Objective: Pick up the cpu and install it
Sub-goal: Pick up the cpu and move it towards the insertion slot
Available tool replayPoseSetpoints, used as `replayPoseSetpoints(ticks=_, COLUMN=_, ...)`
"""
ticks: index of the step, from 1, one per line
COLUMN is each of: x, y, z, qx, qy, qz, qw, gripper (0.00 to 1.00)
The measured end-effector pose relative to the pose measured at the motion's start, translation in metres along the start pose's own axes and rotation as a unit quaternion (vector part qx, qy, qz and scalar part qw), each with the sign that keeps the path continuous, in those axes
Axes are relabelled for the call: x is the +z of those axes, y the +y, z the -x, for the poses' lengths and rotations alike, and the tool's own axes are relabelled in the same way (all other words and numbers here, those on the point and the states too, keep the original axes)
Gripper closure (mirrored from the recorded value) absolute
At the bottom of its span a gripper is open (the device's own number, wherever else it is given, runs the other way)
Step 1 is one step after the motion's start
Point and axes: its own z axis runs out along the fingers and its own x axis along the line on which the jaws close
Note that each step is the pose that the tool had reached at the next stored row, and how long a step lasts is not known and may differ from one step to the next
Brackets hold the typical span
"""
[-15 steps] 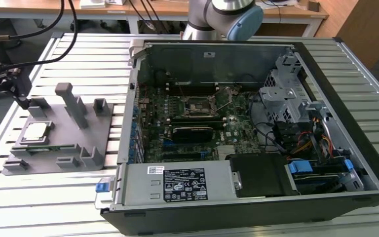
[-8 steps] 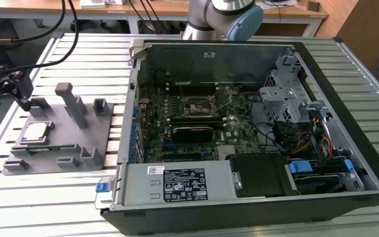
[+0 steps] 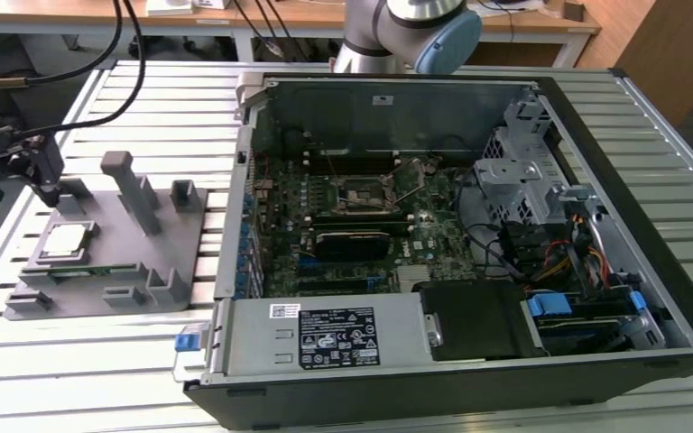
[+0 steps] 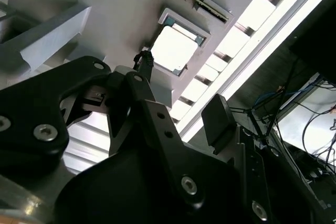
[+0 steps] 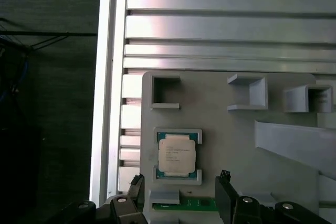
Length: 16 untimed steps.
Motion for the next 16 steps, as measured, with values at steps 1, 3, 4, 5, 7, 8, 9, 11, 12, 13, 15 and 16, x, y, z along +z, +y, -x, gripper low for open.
replayPoseSetpoints(ticks=1, x=0.001, y=-0.0001, z=0.0001, qx=-0.004, qy=0.0001, qz=-0.0002, qw=1.0, gripper=0.35)
replayPoseSetpoints(ticks=3, x=0.0026, y=-0.0002, z=0.0002, qx=-0.009, qy=0.0, qz=-0.0015, qw=1.0, gripper=0.35)
replayPoseSetpoints(ticks=4, x=0.0035, y=-0.0003, z=0.0002, qx=-0.01, qy=-0.0004, qz=-0.0021, qw=0.9999, gripper=0.35)
replayPoseSetpoints(ticks=5, x=0.0044, y=-0.0004, z=0.0002, qx=-0.01, qy=-0.0011, qz=-0.0027, qw=0.9999, gripper=0.35)
replayPoseSetpoints(ticks=7, x=0.0065, y=-0.0007, z=0.0003, qx=-0.01, qy=-0.0022, qz=-0.0037, qw=0.9999, gripper=0.35)
replayPoseSetpoints(ticks=8, x=0.0076, y=-0.0008, z=0.0003, qx=-0.01, qy=-0.0029, qz=-0.0044, qw=0.9999, gripper=0.35)
replayPoseSetpoints(ticks=9, x=0.0088, y=-0.0009, z=0.0003, qx=-0.01, qy=-0.0038, qz=-0.0048, qw=0.9999, gripper=0.34)
replayPoseSetpoints(ticks=11, x=0.0115, y=-0.0011, z=0.0004, qx=-0.01, qy=-0.0061, qz=-0.0053, qw=0.9999, gripper=0.28)
replayPoseSetpoints(ticks=12, x=0.013, y=-0.0013, z=0.0004, qx=-0.01, qy=-0.0071, qz=-0.0055, qw=0.9999, gripper=0.28)
replayPoseSetpoints(ticks=13, x=0.0147, y=-0.0014, z=0.0005, qx=-0.01, qy=-0.008, qz=-0.0057, qw=0.9999, gripper=0.28)
replayPoseSetpoints(ticks=15, x=0.0176, y=-0.0016, z=0.0006, qx=-0.009, qy=-0.0087, qz=-0.0057, qw=0.9999, gripper=0.28)
replayPoseSetpoints(ticks=16, x=0.0187, y=-0.0016, z=0.0006, qx=-0.009, qy=-0.0087, qz=-0.0057, qw=0.9999, gripper=0.28)
